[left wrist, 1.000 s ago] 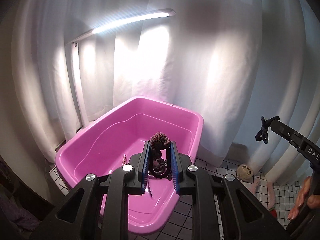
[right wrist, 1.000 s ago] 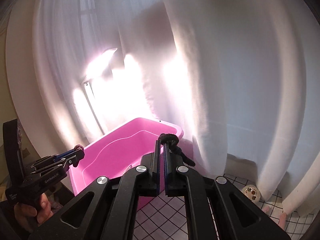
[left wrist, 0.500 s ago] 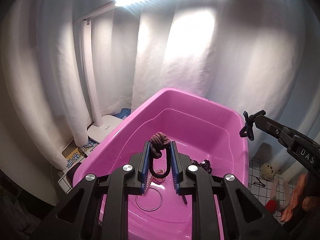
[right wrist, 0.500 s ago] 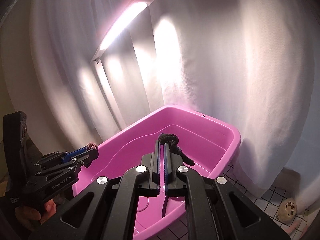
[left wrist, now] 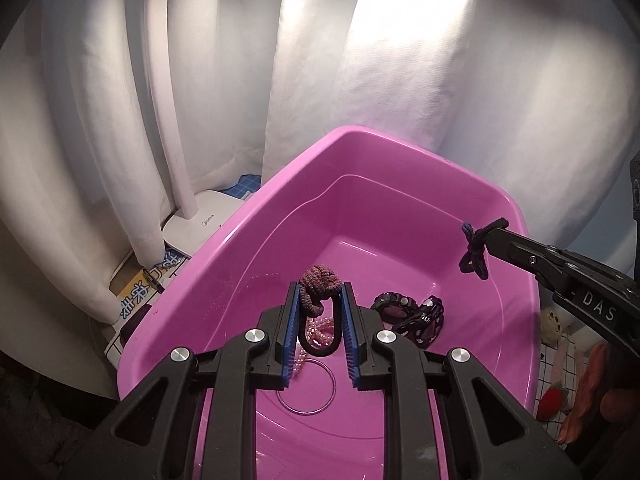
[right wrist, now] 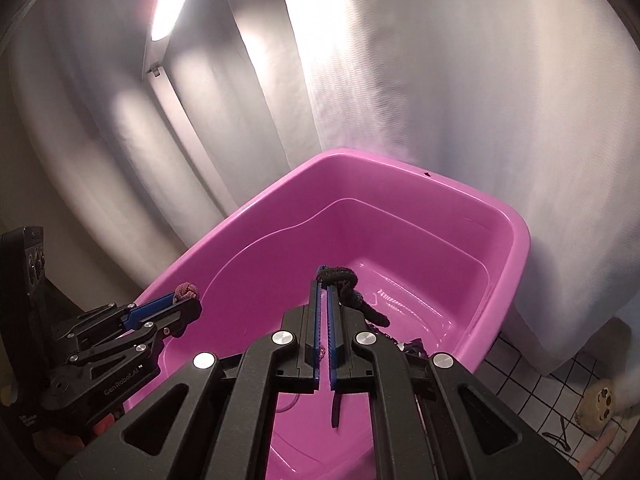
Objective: Organize jewelry
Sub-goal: 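Open the left gripper to drop the hair tie while the right gripper releases the bow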
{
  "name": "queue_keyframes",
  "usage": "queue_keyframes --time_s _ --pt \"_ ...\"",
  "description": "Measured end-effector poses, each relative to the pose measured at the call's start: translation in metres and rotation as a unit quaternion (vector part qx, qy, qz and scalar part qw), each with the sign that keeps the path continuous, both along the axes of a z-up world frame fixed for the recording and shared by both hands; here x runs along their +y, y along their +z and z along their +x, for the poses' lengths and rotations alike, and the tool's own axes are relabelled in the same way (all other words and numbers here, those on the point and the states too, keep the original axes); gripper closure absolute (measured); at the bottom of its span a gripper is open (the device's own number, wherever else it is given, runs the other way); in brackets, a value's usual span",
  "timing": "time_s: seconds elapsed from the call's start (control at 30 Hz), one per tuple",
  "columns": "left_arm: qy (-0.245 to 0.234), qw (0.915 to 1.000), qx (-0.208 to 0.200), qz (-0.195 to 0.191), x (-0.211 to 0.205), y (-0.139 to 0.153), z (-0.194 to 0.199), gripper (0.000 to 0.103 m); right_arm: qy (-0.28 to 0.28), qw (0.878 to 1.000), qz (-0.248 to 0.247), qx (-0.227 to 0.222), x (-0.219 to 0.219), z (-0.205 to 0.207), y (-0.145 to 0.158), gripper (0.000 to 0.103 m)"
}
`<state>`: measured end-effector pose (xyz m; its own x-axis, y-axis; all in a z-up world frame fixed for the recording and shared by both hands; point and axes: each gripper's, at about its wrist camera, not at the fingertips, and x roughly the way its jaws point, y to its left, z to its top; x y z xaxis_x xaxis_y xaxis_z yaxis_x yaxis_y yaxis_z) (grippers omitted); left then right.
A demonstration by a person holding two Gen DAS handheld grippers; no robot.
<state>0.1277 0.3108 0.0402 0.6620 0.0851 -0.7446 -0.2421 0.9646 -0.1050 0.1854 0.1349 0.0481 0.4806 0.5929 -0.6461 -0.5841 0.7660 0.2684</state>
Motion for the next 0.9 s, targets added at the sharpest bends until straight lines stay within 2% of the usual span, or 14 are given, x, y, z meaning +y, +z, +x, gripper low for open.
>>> queue_keyframes --time_s 0.17,0.27,0.37,0.4,0.43,0.47,0.57,0.9 --pt "-0.01 0.9993 0.027 -0.024 0.005 -0.008 0.009 0.081 -0.008 1.0 -0.011 0.027 0.005 0.013 -0.008 0.1" --pt "-0.01 0.9986 0.041 -0.03 0.008 -0.012 0.012 0.075 -0.01 0.999 -0.018 0.041 0.008 0.02 -0.012 0.1" --pt "0.002 0.9983 0.051 -0.029 0.011 -0.014 0.012 0.056 -0.02 0.999 -0.021 0.041 0.007 0.023 -0.012 0.096" --pt "0.007 0.9982 0.052 -0.028 0.013 -0.013 0.011 0.042 -0.025 0.999 -0.02 0.041 0.006 0.023 -0.011 0.085" --pt "0.012 0.9984 0.049 -0.027 0.014 -0.012 0.009 0.034 -0.027 0.999 -0.017 0.041 0.004 0.024 -0.011 0.073" --pt "0.015 0.9986 0.045 -0.025 0.015 -0.01 0.008 0.032 -0.029 0.999 -0.013 0.039 0.002 0.024 -0.01 0.07" --pt "0.018 0.9987 0.045 -0.018 0.015 -0.008 0.007 0.027 -0.036 0.999 -0.011 0.033 -0.002 0.024 -0.006 0.069" --pt "0.027 0.9984 0.047 -0.019 0.016 -0.007 0.0 0.027 -0.043 0.999 -0.002 0.032 -0.008 0.022 -0.004 0.069"
